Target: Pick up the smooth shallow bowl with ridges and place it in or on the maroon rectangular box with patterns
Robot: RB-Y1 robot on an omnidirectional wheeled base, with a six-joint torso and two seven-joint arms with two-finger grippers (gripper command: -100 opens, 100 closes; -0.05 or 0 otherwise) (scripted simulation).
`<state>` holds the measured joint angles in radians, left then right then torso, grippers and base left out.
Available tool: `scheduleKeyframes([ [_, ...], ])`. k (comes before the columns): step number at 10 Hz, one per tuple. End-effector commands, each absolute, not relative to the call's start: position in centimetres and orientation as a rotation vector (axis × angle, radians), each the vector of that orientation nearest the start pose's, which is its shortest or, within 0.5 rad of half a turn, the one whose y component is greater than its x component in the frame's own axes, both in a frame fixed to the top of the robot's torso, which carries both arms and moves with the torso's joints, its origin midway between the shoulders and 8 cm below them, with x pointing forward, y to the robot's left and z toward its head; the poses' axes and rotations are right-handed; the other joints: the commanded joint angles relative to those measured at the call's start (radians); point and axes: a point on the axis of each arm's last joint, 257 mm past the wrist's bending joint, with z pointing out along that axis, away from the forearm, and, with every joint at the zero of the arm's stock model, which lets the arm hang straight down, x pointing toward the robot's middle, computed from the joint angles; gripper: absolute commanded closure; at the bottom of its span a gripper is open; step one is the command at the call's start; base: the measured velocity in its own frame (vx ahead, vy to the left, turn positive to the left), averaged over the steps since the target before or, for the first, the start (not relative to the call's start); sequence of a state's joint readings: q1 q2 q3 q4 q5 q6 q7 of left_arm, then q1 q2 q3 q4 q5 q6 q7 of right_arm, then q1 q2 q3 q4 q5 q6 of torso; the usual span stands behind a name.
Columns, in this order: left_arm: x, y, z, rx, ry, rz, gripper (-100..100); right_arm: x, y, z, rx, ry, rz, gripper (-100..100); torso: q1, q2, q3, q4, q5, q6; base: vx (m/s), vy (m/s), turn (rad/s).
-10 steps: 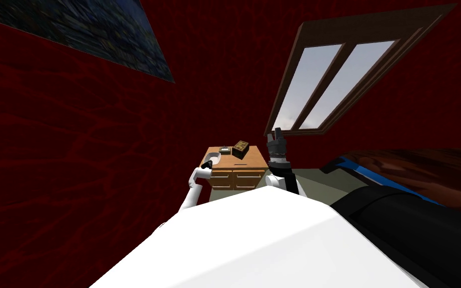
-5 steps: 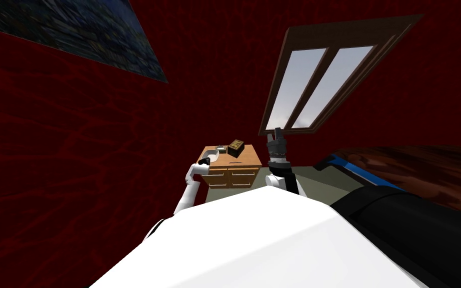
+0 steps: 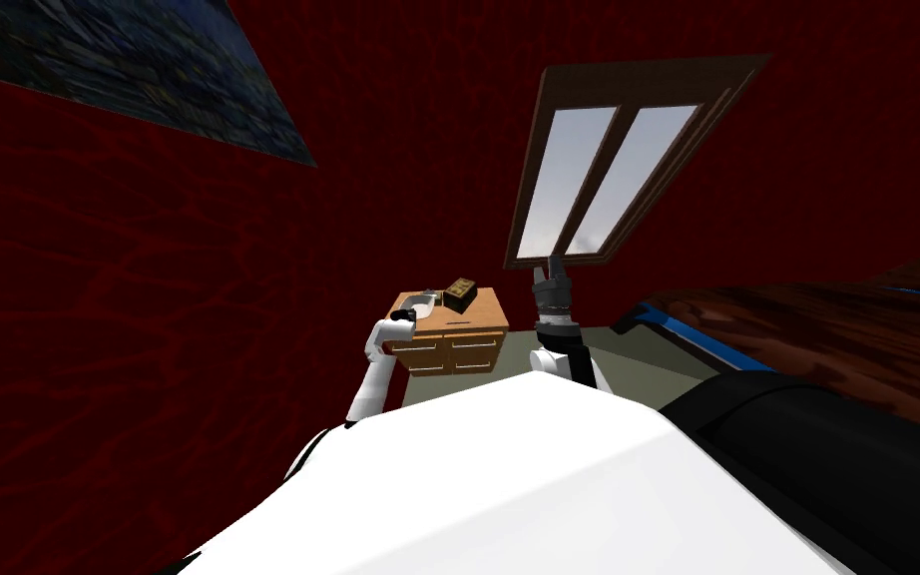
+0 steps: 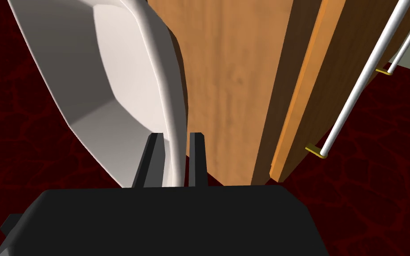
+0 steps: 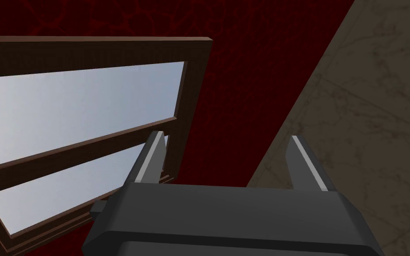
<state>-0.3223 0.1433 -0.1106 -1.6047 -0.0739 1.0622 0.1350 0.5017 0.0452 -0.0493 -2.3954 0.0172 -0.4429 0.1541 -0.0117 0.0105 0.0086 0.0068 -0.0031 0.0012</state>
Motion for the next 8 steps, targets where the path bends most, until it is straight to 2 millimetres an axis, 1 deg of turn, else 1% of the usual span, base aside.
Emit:
scheduleKeyframes([
  [1, 55.9, 21.0, -28.0, -1.587, 1.769, -0.661, 100, 32.5, -29.4, 6.4, 0.574, 0.58, 1.105, 0, 0.0, 0.0, 0.0, 0.0, 0.0, 0.0, -0.049, -0.12, -0.116],
  [2, 56.0, 21.0, -27.3, -1.607, 1.758, -0.666, 100, 32.5, -29.4, 6.4, 0.574, 0.58, 1.105, 0, 0.0, 0.0, 0.0, 0.0, 0.0, 0.0, -0.057, -0.119, -0.149],
  [4, 56.2, 21.3, -26.5, -1.627, 1.745, -0.667, 100, 32.5, -29.4, 6.4, 0.574, 0.58, 1.104, 0, 0.001, 0.0, 0.0, 0.0, 0.0, -0.001, -0.029, -0.104, -0.085],
  [6, 56.4, 22.3, -25.5, -1.658, 1.723, -0.656, 100, 32.5, -29.4, 6.4, 0.574, 0.58, 1.104, 0, 0.002, -0.001, 0.0, 0.0, 0.0, 0.0, -0.011, -0.098, -0.147],
  [7, 56.5, 23.3, -24.9, -1.681, 1.703, -0.642, 100, 32.5, -29.4, 6.4, 0.574, 0.58, 1.104, 0, 0.002, -0.002, -0.001, 0.0, 0.0, -0.001, 0.021, -0.131, -0.214],
  [8, 56.6, 24.0, -24.5, -1.693, 1.692, -0.633, 100, 32.5, -29.4, 6.4, 0.574, 0.58, 1.104, 0, 0.0, -0.004, -0.002, 0.0, 0.0, 0.0, 0.033, -0.141, -0.18],
])
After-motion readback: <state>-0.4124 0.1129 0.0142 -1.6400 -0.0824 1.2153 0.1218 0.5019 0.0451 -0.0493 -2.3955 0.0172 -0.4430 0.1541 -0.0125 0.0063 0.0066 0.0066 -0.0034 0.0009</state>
